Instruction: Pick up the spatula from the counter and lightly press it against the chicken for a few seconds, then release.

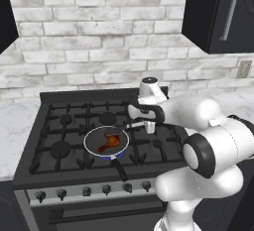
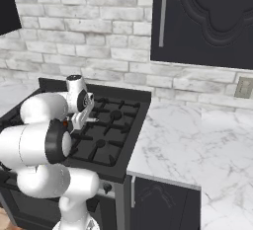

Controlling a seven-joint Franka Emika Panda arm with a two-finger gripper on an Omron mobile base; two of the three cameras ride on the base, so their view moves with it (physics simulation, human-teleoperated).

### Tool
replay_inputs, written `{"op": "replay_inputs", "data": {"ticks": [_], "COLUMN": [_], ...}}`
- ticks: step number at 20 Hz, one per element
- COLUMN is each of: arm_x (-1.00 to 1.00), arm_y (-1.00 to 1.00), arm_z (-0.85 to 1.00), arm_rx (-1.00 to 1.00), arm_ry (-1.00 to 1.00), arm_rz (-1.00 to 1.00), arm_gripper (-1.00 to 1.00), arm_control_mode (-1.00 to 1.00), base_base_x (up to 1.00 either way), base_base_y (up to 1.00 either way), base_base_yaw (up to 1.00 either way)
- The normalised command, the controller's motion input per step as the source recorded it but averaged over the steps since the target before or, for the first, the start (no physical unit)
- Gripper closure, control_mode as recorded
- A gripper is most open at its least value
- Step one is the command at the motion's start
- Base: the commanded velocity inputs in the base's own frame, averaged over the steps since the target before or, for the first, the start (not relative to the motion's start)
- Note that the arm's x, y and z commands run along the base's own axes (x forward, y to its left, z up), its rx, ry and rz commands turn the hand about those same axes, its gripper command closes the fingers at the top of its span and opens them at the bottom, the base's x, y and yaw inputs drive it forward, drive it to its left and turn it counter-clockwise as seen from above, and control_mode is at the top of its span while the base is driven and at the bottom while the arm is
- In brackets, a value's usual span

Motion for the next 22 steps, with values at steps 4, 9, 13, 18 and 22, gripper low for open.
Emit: {"op": "replay_inputs", "data": {"ticks": [4,9,13,18,22], "arm_x": [-0.32,-0.27,-0.21,-0.31,-0.39], "arm_y": [-0.12,-0.11,-0.02,0.0,0.0], "arm_z": [0.43,0.47,0.53,0.5,0.34], "arm_rx": [0.05,0.09,0.1,0.09,0.06], "arm_ry": [-0.02,0.0,0.0,0.0,0.0], "arm_rz": [0.01,0.01,0.0,-0.01,-0.08], "arm_gripper": [1.0,1.0,1.0,1.0,1.0], "arm_control_mode": [-1.0,-1.0,-1.0,-1.0,-1.0], "base_base_x": [0.0,0.0,0.0,0.0,0.0], "base_base_y": [0.0,0.0,0.0,0.0,0.0], "base_base_yaw": [0.0,0.0,0.0,0.0,0.0]}}
